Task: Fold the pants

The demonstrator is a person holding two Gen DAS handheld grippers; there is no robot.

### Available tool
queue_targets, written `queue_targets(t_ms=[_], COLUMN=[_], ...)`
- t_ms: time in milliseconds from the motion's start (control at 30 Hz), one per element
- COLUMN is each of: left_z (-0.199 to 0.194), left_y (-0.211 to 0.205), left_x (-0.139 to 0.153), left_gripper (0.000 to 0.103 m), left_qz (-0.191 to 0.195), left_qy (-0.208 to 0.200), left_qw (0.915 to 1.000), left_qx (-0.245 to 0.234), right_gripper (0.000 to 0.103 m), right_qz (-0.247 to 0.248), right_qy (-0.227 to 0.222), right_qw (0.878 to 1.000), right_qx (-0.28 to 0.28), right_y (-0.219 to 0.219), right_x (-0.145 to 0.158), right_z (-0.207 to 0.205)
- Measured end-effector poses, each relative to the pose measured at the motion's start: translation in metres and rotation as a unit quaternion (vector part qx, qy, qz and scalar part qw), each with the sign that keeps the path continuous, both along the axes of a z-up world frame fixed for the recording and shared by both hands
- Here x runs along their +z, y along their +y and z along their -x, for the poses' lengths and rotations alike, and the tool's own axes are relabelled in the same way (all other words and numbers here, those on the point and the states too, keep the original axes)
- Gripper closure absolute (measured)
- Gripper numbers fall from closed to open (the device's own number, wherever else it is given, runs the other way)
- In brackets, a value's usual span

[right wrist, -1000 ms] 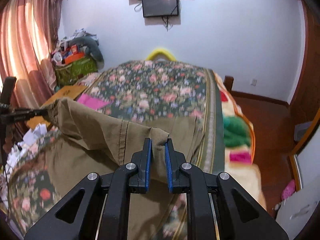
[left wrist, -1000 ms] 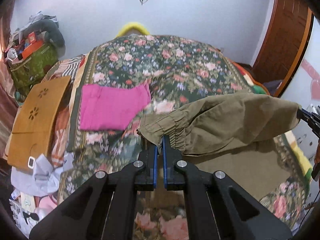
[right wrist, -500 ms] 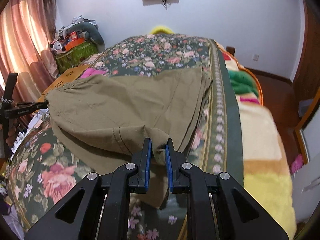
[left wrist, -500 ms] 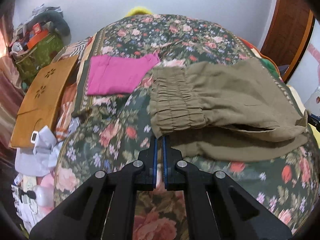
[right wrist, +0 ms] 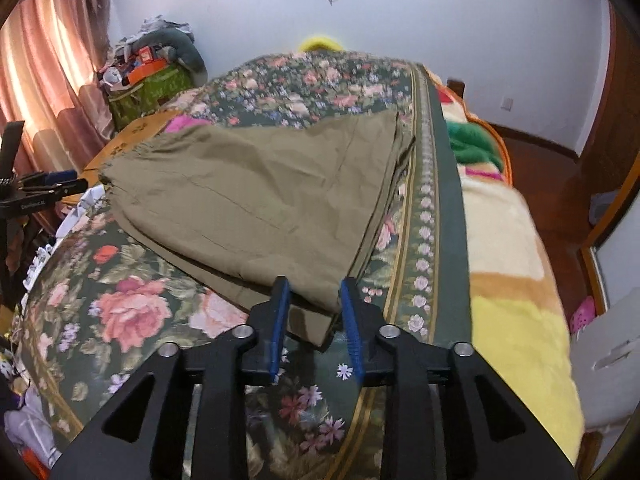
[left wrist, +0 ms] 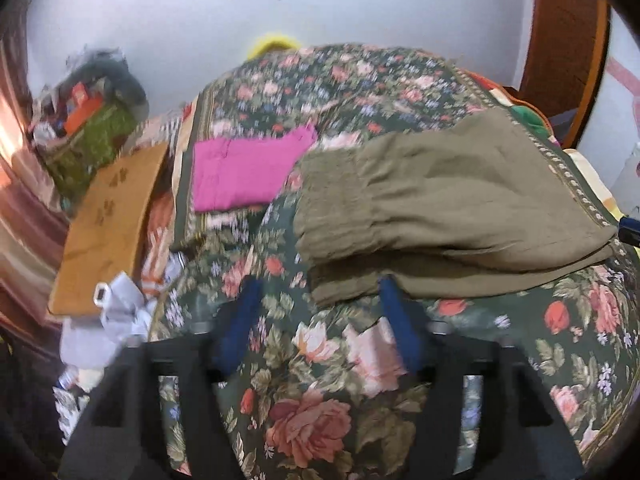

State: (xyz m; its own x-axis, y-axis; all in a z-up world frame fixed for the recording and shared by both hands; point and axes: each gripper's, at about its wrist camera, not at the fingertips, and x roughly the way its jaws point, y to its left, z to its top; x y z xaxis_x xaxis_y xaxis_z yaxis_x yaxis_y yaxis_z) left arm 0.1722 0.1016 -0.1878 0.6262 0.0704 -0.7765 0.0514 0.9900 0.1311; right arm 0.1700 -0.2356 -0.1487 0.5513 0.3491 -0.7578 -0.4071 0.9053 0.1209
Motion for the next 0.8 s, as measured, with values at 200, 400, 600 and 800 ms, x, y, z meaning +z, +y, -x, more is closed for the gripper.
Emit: queue_targets(t_ms=[200,400,600,800], left_z=[-0.003,-0.016,-0.03,-0.035], left_y=[-0.032,-0.061,-0.081,-0.1], left_x=[0.01,-0.014,-0.026,-0.02], left_gripper=[0.007,0.002,0.002,0.002], left_qz=[-0.04,-0.096,-0.117,-0.119], left_qy=[-0.019,0.002,0.008,-0.002], left_qw=[0.9983,0.9928,0.9885,0.9828], left_qx=[-0.039,-0.072,-0.096,-0.141], right_gripper=[0.036,0.033,0.033,0.034], right_qz=[-0.006,-0.009,-0.01,-0.01], right_qy=[-0.044,-0.047,-0.026,-0.011], right_qw=[0.999,0.997,0.994,0.99], right_qx=[0.012,0.057,0.103,0.142], right_y=[0.013,0.044,0.078,0.108], right_x=[0.025,0.024,0.013,0.003], right_z=[0.007,0.003,-0.004,-0.01])
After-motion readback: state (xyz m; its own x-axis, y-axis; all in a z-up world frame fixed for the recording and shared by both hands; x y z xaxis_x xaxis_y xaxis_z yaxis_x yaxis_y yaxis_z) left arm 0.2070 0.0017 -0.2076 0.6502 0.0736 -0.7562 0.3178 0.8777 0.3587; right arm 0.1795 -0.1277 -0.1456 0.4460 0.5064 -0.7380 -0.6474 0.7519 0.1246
